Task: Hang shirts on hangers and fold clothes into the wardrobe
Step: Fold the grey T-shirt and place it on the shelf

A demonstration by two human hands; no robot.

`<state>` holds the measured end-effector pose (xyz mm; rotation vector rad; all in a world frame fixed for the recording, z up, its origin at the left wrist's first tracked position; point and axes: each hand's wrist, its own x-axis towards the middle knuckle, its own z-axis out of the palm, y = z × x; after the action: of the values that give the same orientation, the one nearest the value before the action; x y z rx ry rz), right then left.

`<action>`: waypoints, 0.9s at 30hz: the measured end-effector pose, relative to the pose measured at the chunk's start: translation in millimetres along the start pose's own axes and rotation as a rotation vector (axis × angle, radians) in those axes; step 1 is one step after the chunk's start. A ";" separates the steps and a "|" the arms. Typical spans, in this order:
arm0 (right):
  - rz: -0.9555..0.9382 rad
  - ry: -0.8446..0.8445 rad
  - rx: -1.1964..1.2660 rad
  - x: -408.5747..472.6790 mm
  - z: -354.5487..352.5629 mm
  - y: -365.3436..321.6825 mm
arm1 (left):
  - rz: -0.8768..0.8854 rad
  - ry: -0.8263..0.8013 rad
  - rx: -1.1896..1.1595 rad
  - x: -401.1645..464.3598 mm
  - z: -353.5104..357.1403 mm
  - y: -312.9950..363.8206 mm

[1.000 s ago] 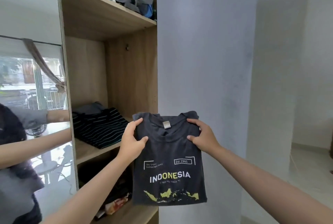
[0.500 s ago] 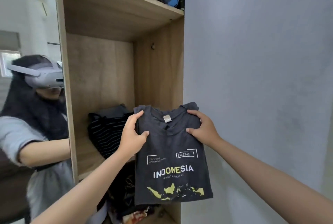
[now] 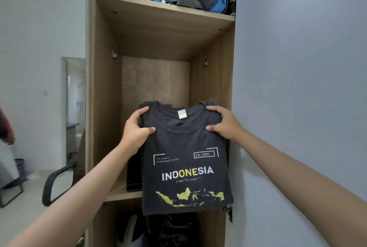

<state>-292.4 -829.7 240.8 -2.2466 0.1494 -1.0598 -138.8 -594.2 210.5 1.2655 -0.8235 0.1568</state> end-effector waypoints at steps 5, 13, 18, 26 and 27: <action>-0.053 -0.044 0.091 49.2 9.5 -6.4 | -0.034 0.082 0.045 28.8 -10.5 17.0; -0.014 -0.100 0.241 136.4 55.8 13.7 | -0.029 0.164 0.118 97.9 -29.5 -6.7; 0.106 -0.204 0.246 161.8 101.6 64.6 | -0.137 0.189 0.169 127.2 -32.0 -70.5; 0.300 -0.303 0.201 159.4 171.8 150.3 | -0.380 0.102 0.217 142.4 -36.6 -181.8; 0.311 -0.297 0.199 158.4 178.8 157.2 | -0.398 0.089 0.213 143.5 -37.9 -191.9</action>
<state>-31.4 -920.0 167.1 -2.0866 0.2460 -0.5456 82.7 -671.0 148.0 1.5867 -0.4743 -0.0205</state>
